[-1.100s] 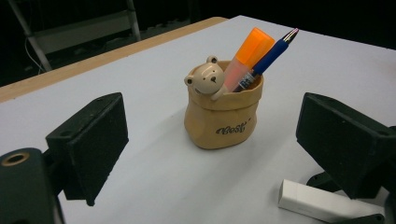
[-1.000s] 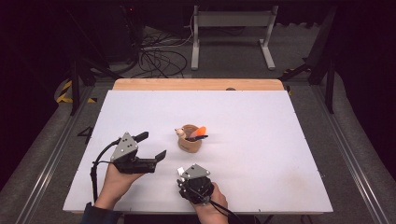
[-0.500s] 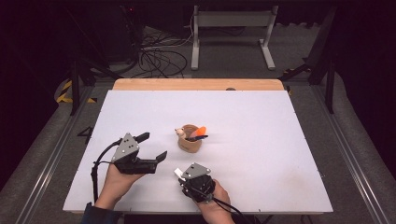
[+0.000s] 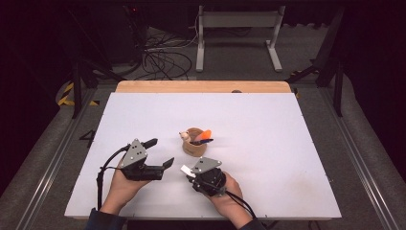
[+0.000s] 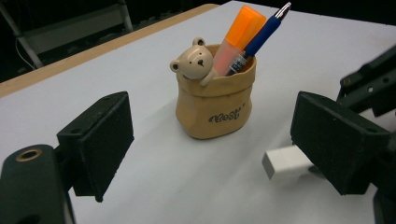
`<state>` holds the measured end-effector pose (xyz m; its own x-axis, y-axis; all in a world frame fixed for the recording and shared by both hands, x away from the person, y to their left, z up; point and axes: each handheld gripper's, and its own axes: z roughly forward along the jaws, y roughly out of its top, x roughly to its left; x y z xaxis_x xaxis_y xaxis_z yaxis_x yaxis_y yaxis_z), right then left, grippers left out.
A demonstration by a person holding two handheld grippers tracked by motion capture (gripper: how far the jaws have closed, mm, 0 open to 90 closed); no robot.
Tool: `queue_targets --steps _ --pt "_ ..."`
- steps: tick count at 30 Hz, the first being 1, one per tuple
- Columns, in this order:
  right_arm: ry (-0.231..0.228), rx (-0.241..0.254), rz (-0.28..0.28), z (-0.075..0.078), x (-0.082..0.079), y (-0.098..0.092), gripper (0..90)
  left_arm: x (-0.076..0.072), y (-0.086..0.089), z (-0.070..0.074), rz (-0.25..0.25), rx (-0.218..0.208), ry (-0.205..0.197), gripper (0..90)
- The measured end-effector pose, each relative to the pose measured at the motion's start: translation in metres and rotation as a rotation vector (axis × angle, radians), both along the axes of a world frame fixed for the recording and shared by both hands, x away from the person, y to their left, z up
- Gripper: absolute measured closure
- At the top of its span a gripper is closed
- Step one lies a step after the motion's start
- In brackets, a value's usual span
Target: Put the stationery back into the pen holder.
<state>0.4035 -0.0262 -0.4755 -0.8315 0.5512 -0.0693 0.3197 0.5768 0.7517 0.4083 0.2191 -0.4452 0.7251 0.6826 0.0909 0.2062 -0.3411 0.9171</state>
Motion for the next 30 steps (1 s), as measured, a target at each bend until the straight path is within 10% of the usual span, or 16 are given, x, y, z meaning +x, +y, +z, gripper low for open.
queue_targets --steps 13,30 --pt "0.073 0.013 0.029 0.017 0.016 -0.024 69.8 -0.005 -0.031 -0.020 -0.083 0.195 -0.060 21.5" --pt "0.152 0.053 0.043 0.027 0.020 -0.029 69.7 -0.015 -0.059 -0.036 -0.163 0.473 -0.241 32.9"
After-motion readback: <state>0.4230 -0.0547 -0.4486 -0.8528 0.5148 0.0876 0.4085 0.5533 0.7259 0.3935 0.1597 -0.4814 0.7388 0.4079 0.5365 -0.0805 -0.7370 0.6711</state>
